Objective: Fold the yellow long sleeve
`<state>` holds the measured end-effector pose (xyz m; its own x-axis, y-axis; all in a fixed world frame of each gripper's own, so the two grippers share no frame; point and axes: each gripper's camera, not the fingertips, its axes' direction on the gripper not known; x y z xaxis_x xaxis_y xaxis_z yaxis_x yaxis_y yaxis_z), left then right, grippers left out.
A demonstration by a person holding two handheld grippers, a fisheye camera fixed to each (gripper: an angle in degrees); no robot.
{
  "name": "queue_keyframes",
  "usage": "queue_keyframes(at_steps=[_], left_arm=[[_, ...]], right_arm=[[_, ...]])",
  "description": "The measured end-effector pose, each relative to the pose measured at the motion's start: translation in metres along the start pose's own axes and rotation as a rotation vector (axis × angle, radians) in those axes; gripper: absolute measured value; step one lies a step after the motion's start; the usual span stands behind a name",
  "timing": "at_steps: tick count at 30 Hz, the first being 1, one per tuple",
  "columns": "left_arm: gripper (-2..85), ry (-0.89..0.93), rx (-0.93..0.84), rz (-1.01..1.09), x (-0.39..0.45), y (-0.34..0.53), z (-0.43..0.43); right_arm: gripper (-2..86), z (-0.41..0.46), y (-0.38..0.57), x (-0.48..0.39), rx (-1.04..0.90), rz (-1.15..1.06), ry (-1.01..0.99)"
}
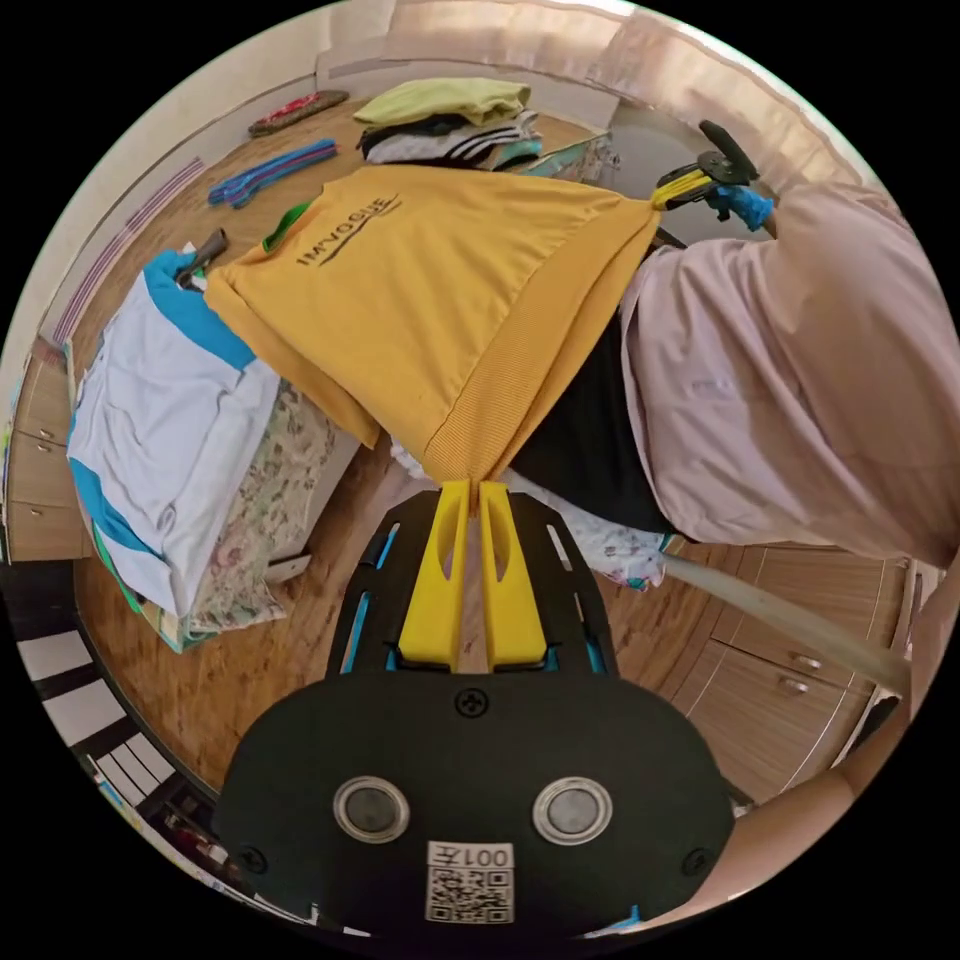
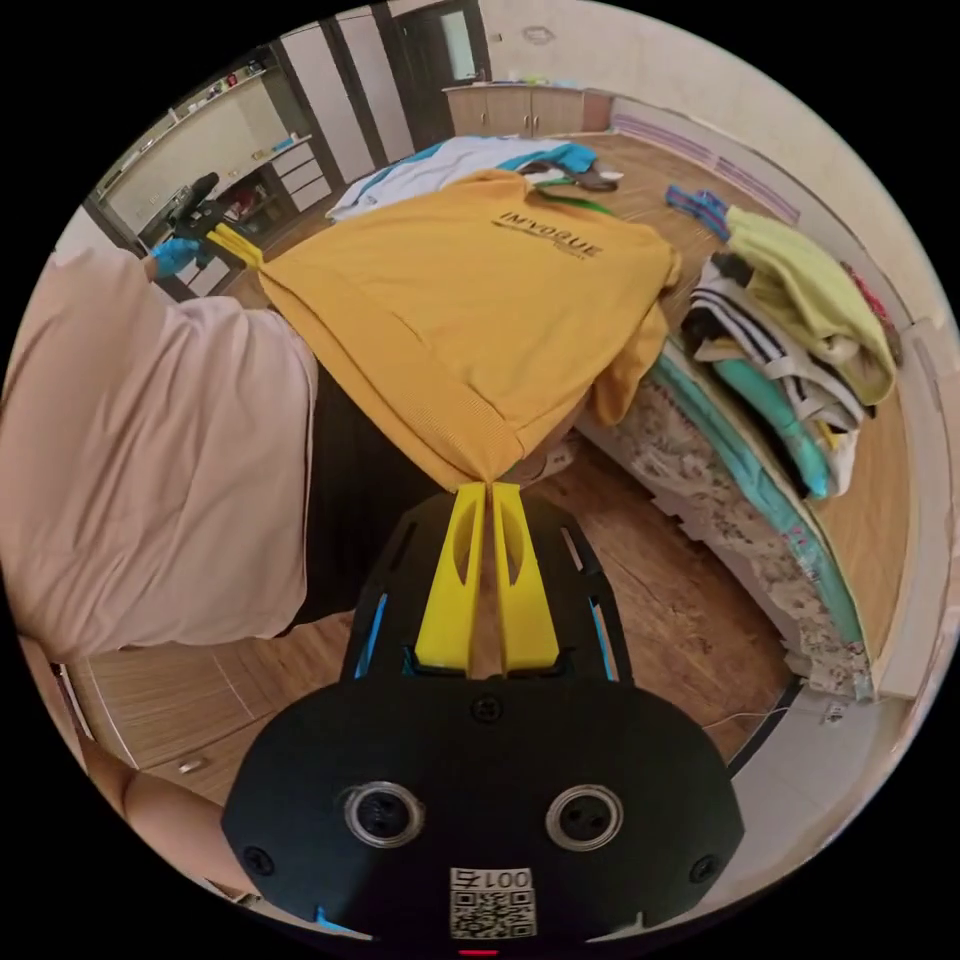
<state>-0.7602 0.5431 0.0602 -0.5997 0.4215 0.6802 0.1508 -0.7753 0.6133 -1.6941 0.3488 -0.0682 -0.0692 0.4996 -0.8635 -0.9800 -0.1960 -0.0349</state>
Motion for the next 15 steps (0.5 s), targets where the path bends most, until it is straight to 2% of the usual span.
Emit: queue_keyframes(at_steps=[6,12,15], left_arm=[[-1.1,0.042,-0.038,-0.033,0.0,-0.004,0.035],[-0.8,0.085,-0.016,-0.054,-0.009,-0.009,0.017],[-0.4,0.07,0.016,-0.089,-0.011,-0.004,0.001]], right_arm=[[0.8,0.027,-0.006,0.012,-0.029,0.003,-0.05],[0.8,0.005,-0.013,0.042,-0.062,-0.019,-0.096],[0.9,-0.007,-0.013,0.056,-0.101,0.0,-0.05]])
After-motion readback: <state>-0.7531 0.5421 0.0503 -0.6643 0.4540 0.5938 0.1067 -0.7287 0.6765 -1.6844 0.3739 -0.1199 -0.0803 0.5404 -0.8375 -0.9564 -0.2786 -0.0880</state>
